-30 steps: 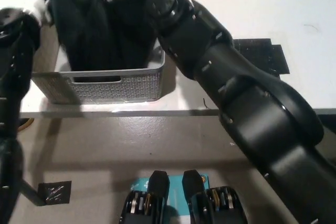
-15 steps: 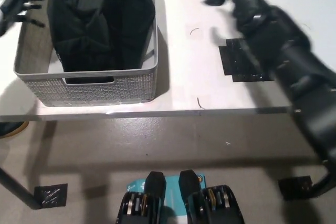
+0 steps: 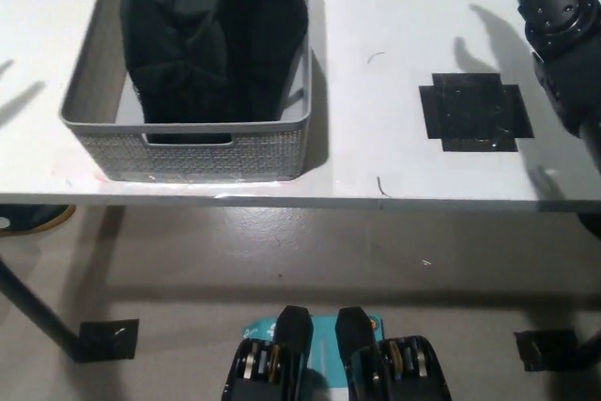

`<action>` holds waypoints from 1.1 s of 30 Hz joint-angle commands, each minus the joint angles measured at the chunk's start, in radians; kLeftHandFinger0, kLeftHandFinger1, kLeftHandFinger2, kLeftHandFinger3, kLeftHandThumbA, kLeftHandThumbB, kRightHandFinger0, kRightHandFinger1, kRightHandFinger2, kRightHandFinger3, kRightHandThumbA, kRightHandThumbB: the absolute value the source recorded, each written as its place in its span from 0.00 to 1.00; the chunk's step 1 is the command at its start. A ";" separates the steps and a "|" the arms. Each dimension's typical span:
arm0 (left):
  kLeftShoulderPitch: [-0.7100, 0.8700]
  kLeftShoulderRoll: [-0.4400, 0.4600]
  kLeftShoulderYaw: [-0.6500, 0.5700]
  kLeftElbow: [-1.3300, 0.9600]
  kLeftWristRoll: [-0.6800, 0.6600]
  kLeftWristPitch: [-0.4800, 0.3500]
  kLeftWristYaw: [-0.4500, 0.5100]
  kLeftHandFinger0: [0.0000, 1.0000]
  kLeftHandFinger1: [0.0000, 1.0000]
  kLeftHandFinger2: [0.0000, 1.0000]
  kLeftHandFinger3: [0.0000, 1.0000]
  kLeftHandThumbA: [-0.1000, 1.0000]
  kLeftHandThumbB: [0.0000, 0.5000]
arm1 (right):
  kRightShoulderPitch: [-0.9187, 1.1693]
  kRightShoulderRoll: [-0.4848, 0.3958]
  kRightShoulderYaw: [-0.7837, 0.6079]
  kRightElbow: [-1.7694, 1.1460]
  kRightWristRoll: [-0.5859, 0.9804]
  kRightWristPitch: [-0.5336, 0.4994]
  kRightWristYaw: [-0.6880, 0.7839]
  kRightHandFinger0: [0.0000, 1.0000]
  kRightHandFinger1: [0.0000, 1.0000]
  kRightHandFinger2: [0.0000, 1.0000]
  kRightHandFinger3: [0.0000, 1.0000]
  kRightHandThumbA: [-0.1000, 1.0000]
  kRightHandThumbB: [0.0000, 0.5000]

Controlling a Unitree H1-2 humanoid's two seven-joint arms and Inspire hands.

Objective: Use both hands to pick up a lunch bag on the right hand side and place it into a container on the left hand side

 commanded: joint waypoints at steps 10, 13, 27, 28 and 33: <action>0.503 -0.070 0.401 -0.917 -0.312 0.135 0.053 1.00 1.00 1.00 1.00 1.00 0.62 | 0.384 0.009 -0.197 -0.860 0.148 -0.015 0.050 0.98 1.00 1.00 1.00 0.89 0.16; 0.653 -0.146 0.458 -1.084 -0.343 0.114 0.101 1.00 1.00 1.00 1.00 1.00 0.60 | 0.529 0.035 -0.225 -1.080 0.210 -0.017 0.049 1.00 1.00 1.00 1.00 1.00 0.22; 1.004 -0.448 0.465 -1.424 -0.386 0.027 0.181 1.00 1.00 1.00 1.00 1.00 0.54 | 1.074 0.118 -0.211 -1.522 0.480 -0.095 0.085 0.95 1.00 1.00 1.00 0.96 0.30; 1.018 -0.462 0.455 -1.430 -0.381 0.020 0.176 1.00 1.00 1.00 1.00 1.00 0.55 | 1.108 0.120 -0.202 -1.530 0.504 -0.104 0.100 1.00 1.00 1.00 1.00 0.96 0.29; 1.064 -0.527 0.410 -1.426 -0.333 0.021 0.161 1.00 1.00 1.00 1.00 1.00 0.49 | 1.176 0.145 -0.169 -1.473 0.519 -0.146 0.148 0.96 1.00 1.00 1.00 1.00 0.34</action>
